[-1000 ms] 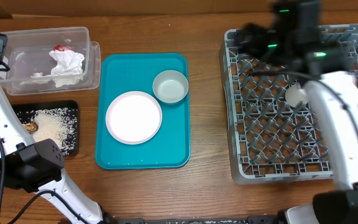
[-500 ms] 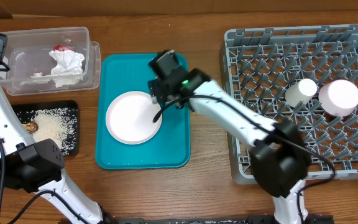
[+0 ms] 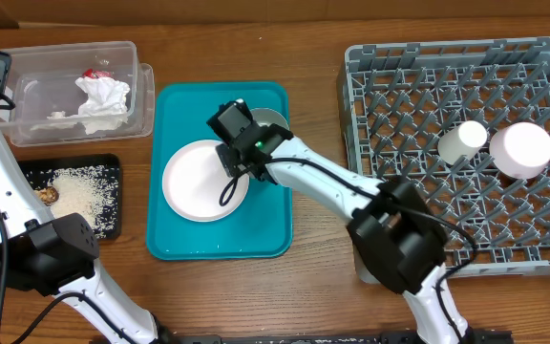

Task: Sort waste into correct bins and load items into the dishwasher
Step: 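Move the right gripper left to the small white bowl on the teal tray, then grasp the white bowl and carry it right over the rack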

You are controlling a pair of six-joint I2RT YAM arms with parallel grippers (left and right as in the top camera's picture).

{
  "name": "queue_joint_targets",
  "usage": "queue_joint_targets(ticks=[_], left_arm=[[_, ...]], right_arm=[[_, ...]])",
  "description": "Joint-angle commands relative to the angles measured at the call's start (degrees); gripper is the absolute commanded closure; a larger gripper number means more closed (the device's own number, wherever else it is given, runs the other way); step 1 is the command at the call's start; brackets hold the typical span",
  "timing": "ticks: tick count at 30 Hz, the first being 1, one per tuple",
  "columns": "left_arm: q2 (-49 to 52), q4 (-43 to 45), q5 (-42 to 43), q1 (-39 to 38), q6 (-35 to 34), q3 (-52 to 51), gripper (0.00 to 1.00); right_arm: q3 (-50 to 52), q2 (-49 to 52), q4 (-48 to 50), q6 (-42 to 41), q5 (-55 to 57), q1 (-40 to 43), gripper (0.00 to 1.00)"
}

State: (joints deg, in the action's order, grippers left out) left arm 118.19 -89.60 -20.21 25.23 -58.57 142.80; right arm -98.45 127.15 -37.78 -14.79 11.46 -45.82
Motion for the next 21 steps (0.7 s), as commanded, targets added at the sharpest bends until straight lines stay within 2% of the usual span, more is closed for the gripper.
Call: queue_joint_targets(ticks=[1,5,11,17,21], left_arm=[[0.3,-0.1,-1.1,-0.1,-0.6,-0.2,0.00],[0.3,-0.1,-1.1,-0.1,-0.6,-0.2,0.00],[0.3,0.0,-1.1,-0.1,-0.6,-0.2,0.00],[0.3,0.0,-1.1,-0.1,-0.6,-0.2,0.00],[0.3,0.0,-1.1,-0.1,-0.6,-0.2,0.00]], right_arm=[[-0.2,0.9,0.0,0.2,1.0,-0.2,0.39],[-0.6,0.9,-0.1,0.2,1.4,-0.2,0.50],[-3.0,0.9,-3.4,0.2,2.5,-0.2,0.57],[-6.4,0.9,-6.8,0.2,2.6,-0.2,0.76],[-6.4,0.9,-7.4,0.2,2.6,-0.2,0.78]])
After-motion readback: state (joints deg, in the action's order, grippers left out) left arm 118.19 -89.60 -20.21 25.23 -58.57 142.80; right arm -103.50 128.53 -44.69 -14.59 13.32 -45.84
